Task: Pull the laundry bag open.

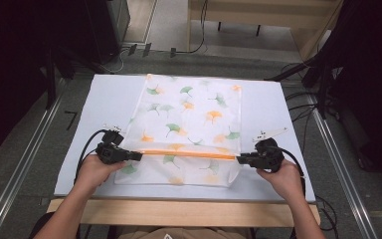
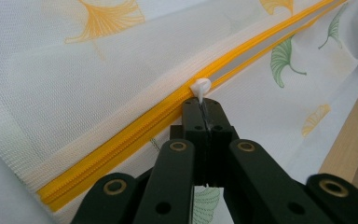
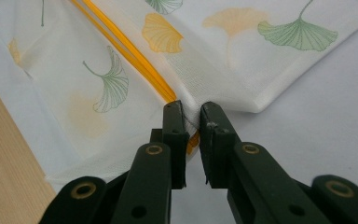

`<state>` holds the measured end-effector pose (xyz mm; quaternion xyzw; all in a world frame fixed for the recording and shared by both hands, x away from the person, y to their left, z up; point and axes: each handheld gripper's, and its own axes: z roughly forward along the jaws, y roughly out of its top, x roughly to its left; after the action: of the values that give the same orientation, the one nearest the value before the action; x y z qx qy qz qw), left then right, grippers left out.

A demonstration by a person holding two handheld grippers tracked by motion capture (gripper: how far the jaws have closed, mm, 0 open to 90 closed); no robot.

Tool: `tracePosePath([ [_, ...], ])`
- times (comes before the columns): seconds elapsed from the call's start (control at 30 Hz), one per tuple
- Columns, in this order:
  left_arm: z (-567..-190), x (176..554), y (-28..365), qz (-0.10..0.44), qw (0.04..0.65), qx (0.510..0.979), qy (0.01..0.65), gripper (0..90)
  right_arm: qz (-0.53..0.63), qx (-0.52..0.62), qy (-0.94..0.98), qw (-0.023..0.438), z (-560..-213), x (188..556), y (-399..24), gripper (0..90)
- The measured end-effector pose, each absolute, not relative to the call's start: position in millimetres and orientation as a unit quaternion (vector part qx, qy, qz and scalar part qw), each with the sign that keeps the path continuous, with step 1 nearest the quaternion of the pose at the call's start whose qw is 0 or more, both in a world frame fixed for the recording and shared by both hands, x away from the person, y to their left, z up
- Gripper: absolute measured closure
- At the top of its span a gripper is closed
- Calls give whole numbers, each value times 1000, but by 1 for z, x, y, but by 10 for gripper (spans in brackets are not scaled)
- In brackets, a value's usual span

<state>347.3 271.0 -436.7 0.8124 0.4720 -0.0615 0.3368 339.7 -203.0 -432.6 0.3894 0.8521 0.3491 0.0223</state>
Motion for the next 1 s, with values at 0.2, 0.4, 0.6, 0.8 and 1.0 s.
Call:
tracePosePath([
  [0.2, -437, 348, 270, -63, 338, 812, 472, 900, 349, 390, 852, 22, -433, 341, -204, 835],
  [0.4, -437, 349, 270, -64, 338, 813, 470, 900, 349, 390, 852, 22, -434, 341, -204, 834],
  [0.6, -437, 349, 270, -64, 337, 814, 470, 900, 347, 391, 852, 22, -434, 341, -204, 834],
  [0.8, -437, 349, 270, -64, 337, 813, 470, 900, 347, 392, 852, 20, -434, 341, -204, 834],
  [1.0, -437, 349, 270, -64, 337, 813, 471, 900, 347, 389, 853, 19, -434, 341, -204, 834],
])
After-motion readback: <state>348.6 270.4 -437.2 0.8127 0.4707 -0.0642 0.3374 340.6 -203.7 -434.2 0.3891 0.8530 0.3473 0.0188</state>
